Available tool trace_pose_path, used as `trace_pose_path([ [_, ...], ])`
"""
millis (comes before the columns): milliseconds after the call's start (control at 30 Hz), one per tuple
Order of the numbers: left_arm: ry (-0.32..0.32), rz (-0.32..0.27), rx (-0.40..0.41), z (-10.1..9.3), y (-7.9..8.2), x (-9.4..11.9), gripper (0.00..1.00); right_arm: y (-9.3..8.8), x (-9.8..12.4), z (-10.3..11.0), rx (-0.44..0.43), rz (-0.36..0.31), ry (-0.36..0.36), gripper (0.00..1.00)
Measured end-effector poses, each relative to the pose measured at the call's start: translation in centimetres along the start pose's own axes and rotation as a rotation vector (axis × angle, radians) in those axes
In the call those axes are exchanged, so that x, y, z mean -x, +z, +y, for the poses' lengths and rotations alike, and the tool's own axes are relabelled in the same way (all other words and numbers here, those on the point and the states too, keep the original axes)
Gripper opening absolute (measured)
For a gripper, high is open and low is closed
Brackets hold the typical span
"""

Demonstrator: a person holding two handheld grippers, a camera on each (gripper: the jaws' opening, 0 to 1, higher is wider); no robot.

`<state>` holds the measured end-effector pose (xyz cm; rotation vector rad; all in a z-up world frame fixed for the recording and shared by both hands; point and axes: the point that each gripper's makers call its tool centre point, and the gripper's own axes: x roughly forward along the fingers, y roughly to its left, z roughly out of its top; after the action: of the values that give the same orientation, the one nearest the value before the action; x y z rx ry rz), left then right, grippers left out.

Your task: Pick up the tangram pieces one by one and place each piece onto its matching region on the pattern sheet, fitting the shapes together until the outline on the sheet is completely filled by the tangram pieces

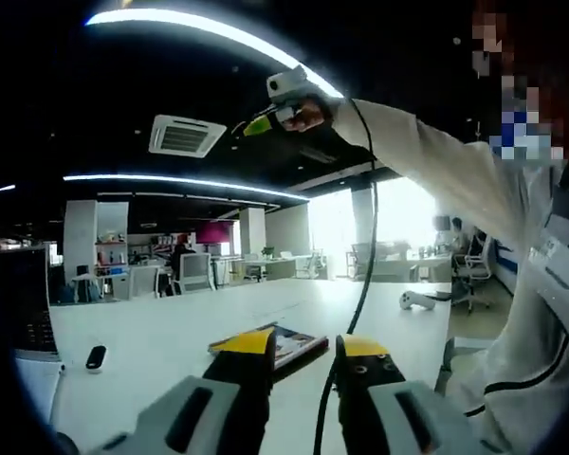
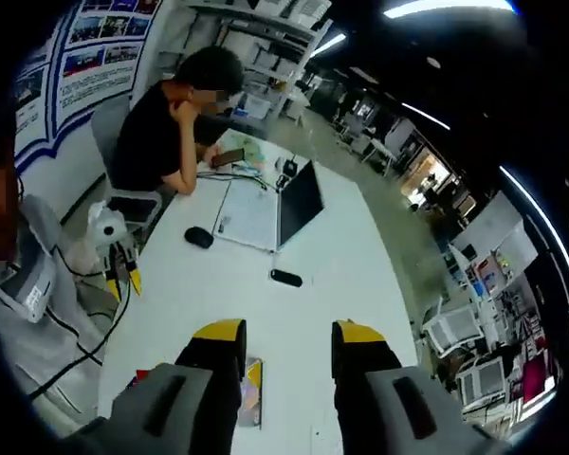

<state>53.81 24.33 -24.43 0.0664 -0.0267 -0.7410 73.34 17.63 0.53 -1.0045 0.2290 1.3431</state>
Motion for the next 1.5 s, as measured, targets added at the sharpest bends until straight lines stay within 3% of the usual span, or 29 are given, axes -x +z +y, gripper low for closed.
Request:
trace_pose_path([
  [67, 0.002, 0.006, -0.003, 0.0, -0.1, -0.2, 0.27, -4.2, -1.6, 2.5, -0.008, 0.094, 0.054, 0.38],
  [133, 0.011, 0.023, -0.007, 0.1, -0.5, -0.3, 0.27, -7.7, -3.4, 4.2, 0.007, 0.143, 0.079, 0.38],
  [200, 0.016, 0.034, -0.014, 0.2, -0.6, -0.2, 0.27, -10.6, -5.2, 5.2, 0.022, 0.168, 0.063, 0.38],
  [267, 0.021, 0.036, -0.015, 0.4, -0.5, -0.3, 0.27, -13.8, -7.3, 6.3, 0.097, 0.187, 0.038, 0.38],
  [367, 0.028, 0.037, -0.025, 0.9, 0.0, -0.8, 0.27, -16.1, -9.3, 8.2, 0.094, 0.153, 0.031, 0.37],
  [400, 0.022, 0.042, -0.031, 1.0, 0.0, -1.0, 0.27, -16.5, -10.0, 9.0, 0.097, 0.135, 0.015, 0.37],
  [467, 0.020, 0.054, -0.037, 1.3, 0.1, -1.4, 0.27, -16.8, -10.9, 11.5, 0.124, 0.094, 0.048, 0.37],
  [533, 0.063, 0.058, -0.046, 2.6, 0.2, -1.8, 0.27, -17.8, -12.1, 14.1, 0.105, 0.102, 0.070, 0.37],
  [633, 0.096, 0.092, -0.060, 3.4, -0.5, -1.8, 0.27, -19.2, -13.5, 17.8, -0.054, 0.149, 0.105, 0.37],
  [700, 0.099, 0.112, -0.067, 3.5, -0.9, -1.6, 0.27, -19.5, -14.1, 19.2, -0.150, 0.154, 0.110, 0.36],
  [800, 0.099, 0.124, -0.069, 3.4, -1.3, -0.7, 0.27, -19.9, -14.7, 22.0, -0.271, 0.169, 0.172, 0.35],
  [933, 0.123, 0.111, -0.065, 3.6, -0.9, 0.5, 0.27, -21.2, -15.1, 23.8, -0.248, 0.242, 0.196, 0.35],
  [1167, 0.116, 0.084, -0.069, 3.1, -0.1, 1.1, 0.27, -23.3, -13.4, 25.1, -0.199, 0.331, 0.227, 0.34],
  [1333, 0.121, 0.084, -0.065, 3.3, -0.2, 1.0, 0.27, -23.2, -13.0, 26.6, -0.221, 0.329, 0.245, 0.33],
  [1500, 0.117, 0.081, -0.065, 3.1, 0.0, 0.9, 0.27, -21.4, -14.3, 32.4, -0.387, 0.230, 0.408, 0.36],
])
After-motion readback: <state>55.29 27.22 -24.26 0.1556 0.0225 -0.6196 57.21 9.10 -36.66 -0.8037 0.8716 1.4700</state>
